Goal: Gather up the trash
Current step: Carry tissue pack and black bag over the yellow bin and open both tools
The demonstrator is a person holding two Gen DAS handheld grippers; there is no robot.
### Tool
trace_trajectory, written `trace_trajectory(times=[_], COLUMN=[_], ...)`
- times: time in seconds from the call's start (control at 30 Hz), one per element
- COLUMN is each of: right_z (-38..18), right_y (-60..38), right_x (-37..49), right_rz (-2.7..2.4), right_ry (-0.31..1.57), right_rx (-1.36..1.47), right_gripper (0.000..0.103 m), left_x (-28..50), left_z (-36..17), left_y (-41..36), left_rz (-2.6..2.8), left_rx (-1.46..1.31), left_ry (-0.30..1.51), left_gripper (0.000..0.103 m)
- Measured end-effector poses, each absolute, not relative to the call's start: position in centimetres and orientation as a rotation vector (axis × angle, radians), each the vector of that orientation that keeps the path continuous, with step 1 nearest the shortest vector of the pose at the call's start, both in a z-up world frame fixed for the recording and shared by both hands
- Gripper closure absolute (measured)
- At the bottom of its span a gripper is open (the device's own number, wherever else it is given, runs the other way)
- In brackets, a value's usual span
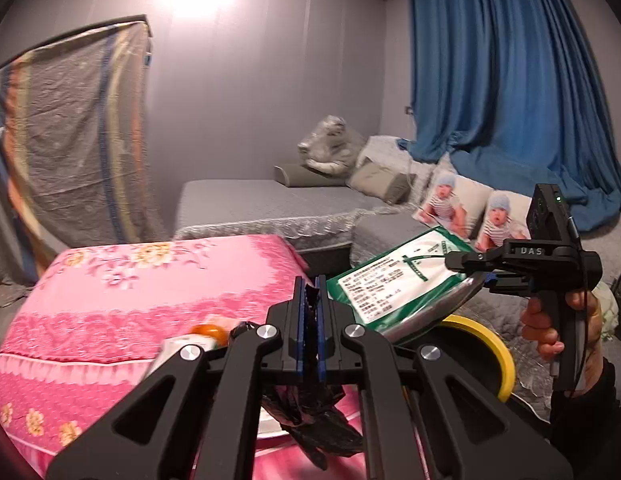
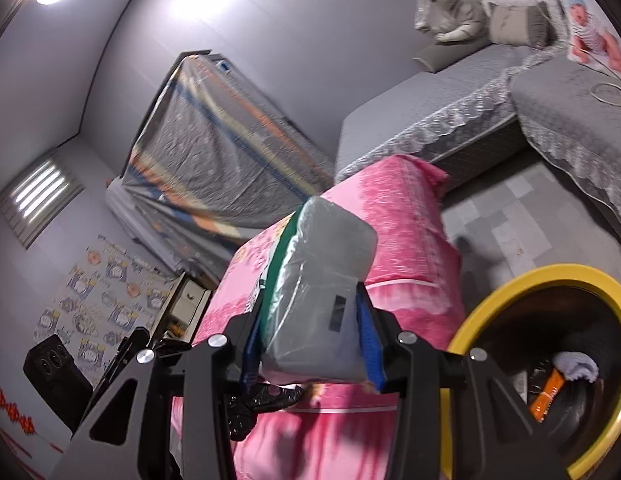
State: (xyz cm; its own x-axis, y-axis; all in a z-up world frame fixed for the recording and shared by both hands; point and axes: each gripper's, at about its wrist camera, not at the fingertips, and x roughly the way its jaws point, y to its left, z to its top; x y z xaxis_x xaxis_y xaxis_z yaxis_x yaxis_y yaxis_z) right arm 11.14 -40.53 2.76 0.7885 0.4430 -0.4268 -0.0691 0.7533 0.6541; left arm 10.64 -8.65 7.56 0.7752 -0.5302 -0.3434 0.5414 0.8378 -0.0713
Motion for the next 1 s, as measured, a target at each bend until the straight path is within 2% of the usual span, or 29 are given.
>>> trace_trajectory(times=[0.6, 1.0], right_z=[-2.2, -5.0], right_y=[-50.7, -53.7], right_x=[6.0, 3.9], right_rz=[0.011, -0.209], right_ry=[0.544, 0.540], right_rx=[0.745, 0.683], right_gripper=[0.064, 0.064], left_x=[11.5, 12.2], left_z=[5.9, 3.8], left_y=[-20.7, -27.0], left_rz=[-0.788, -0.880], left_rx=[0.131, 0.158], left_ry=[0.405, 0.429], left_gripper=[0.099, 0.099])
